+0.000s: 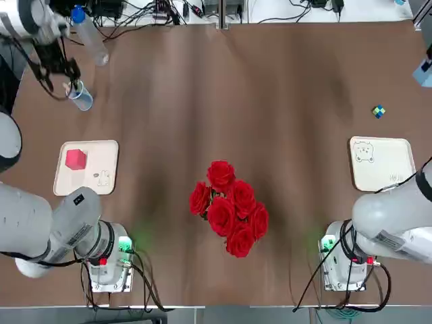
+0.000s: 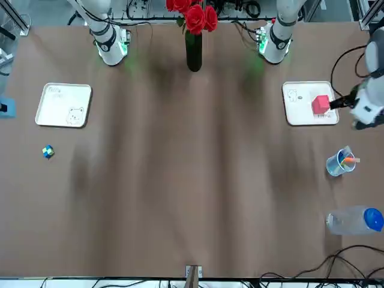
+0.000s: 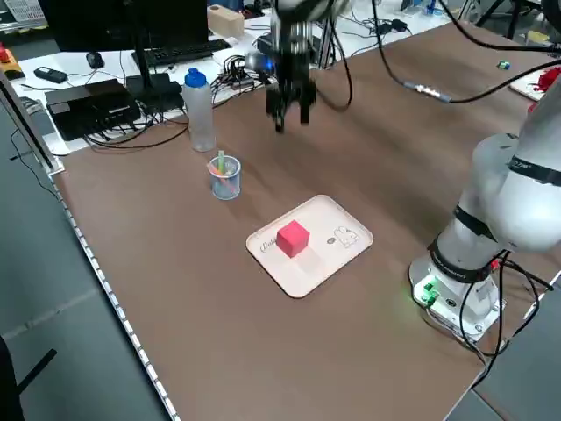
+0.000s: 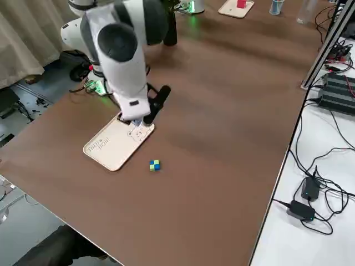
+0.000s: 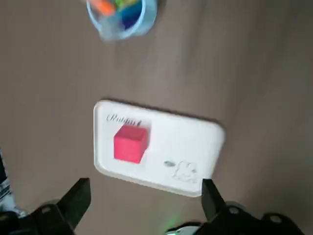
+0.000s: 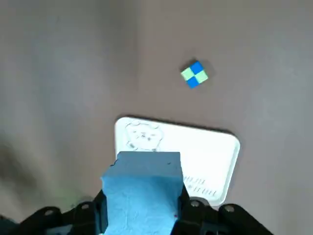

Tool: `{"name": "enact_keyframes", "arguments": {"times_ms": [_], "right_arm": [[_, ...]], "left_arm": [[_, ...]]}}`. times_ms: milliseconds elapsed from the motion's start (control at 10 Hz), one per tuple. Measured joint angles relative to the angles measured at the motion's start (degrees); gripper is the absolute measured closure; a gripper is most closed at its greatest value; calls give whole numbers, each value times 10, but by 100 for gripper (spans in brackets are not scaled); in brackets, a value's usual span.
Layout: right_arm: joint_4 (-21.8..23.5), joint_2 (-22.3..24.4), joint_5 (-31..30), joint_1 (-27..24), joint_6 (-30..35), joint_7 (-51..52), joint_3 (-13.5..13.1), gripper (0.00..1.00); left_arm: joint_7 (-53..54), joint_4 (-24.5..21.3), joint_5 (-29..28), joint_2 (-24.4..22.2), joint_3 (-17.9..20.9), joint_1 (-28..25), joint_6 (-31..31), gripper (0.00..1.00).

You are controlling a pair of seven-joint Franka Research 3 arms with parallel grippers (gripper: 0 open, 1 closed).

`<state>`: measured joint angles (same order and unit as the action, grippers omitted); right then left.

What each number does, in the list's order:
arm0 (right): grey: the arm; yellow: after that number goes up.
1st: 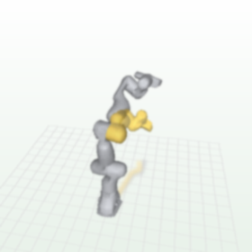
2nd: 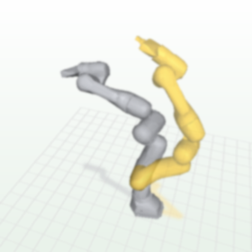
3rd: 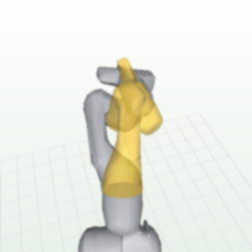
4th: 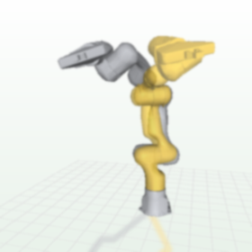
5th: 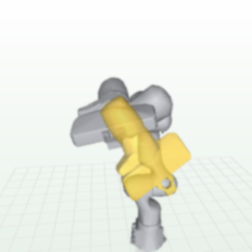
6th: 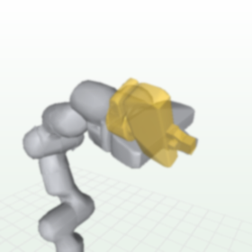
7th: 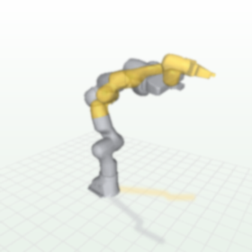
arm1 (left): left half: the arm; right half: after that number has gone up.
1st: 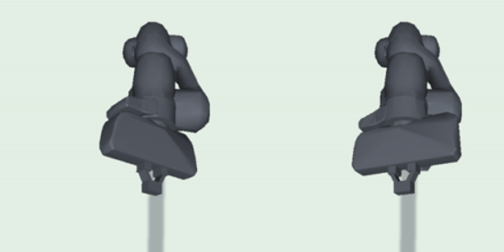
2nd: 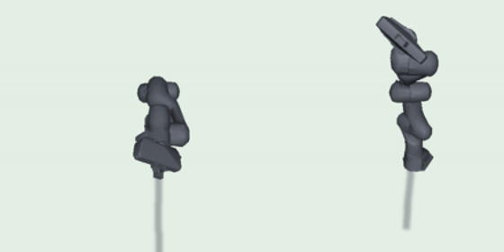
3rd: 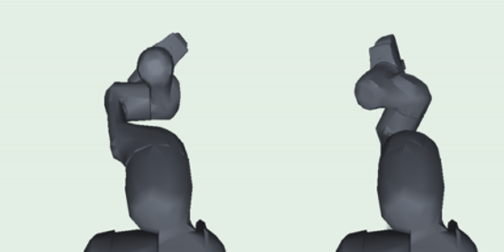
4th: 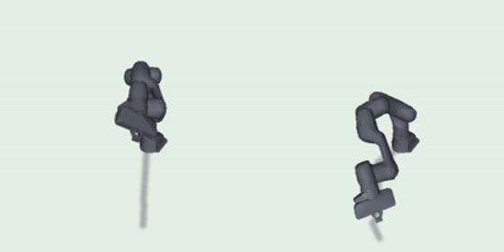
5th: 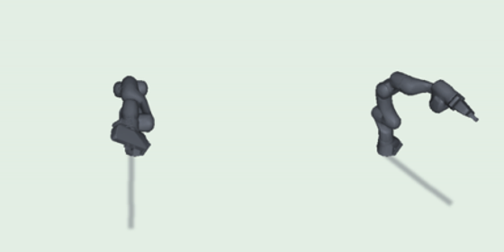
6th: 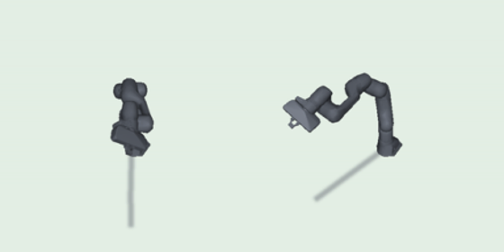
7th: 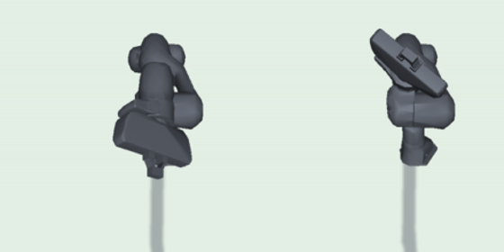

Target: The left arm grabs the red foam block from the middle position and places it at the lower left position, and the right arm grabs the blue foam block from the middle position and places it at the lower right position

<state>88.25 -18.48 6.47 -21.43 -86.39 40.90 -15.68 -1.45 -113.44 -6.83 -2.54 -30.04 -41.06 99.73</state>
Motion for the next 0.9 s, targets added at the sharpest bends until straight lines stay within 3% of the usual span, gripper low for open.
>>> {"name": "enact_keyframes", "arguments": {"times_ms": [200, 300, 400, 500, 600, 900], "right_arm": [[117, 37, 0, -9, -100, 16, 0, 48], [166, 55, 0, -10, -135, 23, 0, 48], [202, 68, -1, -10, -159, 32, 0, 48], [220, 76, -2, -11, -166, 37, 0, 48], [224, 79, -3, -11, -164, 38, 2, 48], [222, 88, -35, -11, -154, 39, 6, 48]], "left_arm": [[4, 83, 60, 18, 8, 42, -7, 0], [-8, 115, 67, 31, 37, 102, -10, 0], [-18, 148, 68, 40, 88, 181, -16, 0], [-22, 184, 70, 44, 137, 251, -29, 0], [-23, 216, 74, 43, 155, 282, -49, 0], [-23, 253, 81, 41, 148, 306, -78, 0]]}}
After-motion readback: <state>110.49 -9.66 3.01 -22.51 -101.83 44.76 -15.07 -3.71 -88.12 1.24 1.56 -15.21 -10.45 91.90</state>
